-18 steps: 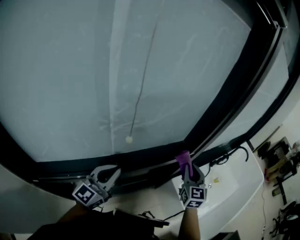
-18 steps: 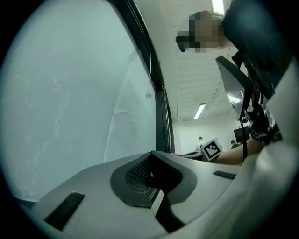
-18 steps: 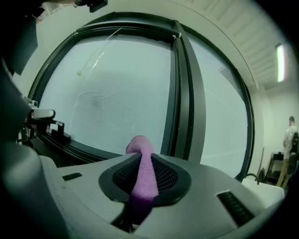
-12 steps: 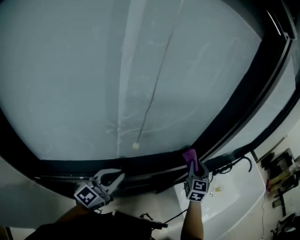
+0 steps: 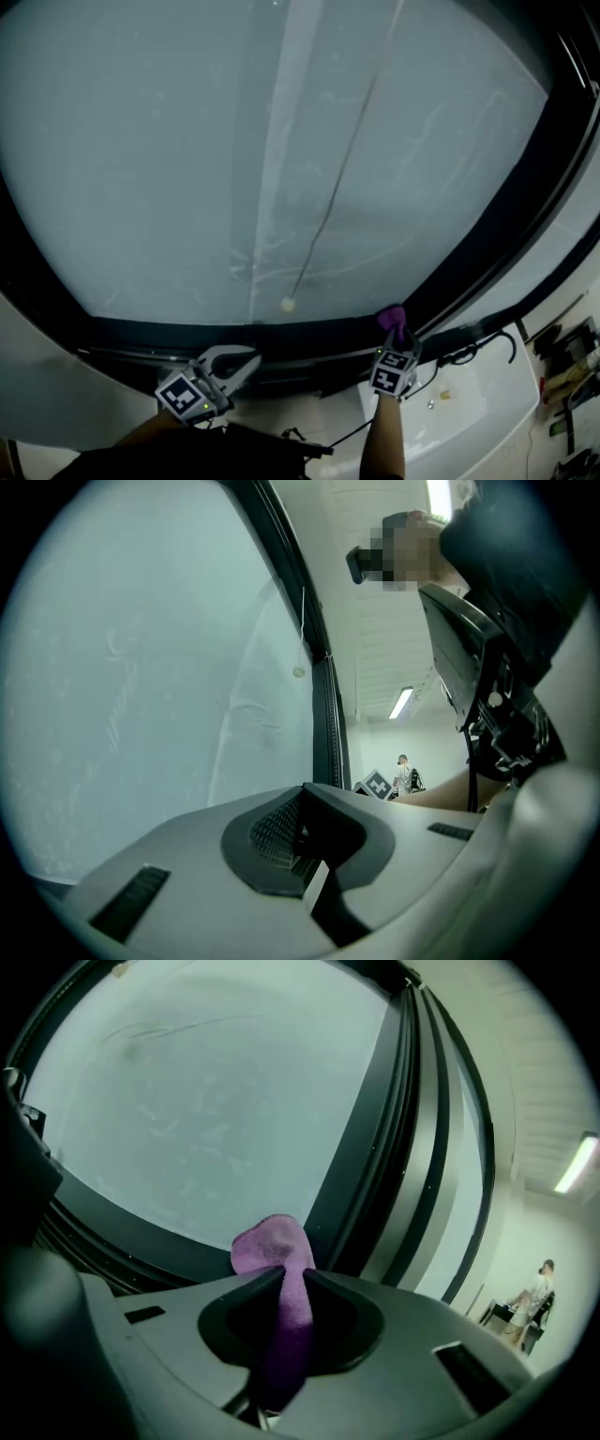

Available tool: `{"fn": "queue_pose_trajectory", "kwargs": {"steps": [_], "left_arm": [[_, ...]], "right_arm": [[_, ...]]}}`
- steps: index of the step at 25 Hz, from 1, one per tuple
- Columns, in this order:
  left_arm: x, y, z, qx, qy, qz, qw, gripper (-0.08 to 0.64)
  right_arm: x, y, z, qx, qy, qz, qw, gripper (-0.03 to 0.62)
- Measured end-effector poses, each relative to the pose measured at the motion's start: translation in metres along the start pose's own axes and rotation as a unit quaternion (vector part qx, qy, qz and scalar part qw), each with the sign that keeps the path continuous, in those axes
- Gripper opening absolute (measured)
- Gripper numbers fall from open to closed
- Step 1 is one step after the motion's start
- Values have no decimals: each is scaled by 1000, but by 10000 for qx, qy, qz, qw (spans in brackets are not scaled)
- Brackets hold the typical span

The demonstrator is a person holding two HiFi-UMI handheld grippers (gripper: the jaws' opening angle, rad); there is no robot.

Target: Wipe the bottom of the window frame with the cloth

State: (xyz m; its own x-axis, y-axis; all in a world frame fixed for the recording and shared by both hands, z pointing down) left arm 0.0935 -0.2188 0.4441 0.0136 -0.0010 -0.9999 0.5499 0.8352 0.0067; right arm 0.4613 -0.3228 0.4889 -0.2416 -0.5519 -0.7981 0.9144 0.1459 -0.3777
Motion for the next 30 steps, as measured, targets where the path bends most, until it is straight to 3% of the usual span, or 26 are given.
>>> {"fn": "queue_pose_trajectory", "kwargs": {"steps": [8,17,30], "left_arm": [[-1,0,0,53,69,-224,9997,2],[-3,-2,0,36,5,-78,10000,2],[-4,-3,0,-125,-53,-132,9998,2]], "right_arm": [[5,-10,-12,603,-55,-234,9979,66],[6,-50,-37,1091,123,-785,9909,66],[7,-89,-65,1626,111,-1125,9802,67]]}}
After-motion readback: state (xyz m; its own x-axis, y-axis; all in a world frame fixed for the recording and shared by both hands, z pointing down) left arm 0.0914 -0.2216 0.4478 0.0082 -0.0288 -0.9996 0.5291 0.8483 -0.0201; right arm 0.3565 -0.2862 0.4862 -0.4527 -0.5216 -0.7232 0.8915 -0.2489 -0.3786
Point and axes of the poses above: the fingertips, and each gripper's own axes: z forward along the fingers, y to its right, x out of its top, the point moved 5 cm from there along -z, backward along the fingers, and after that the axes turned 13 degrees about -y, right-handed, at the moved point
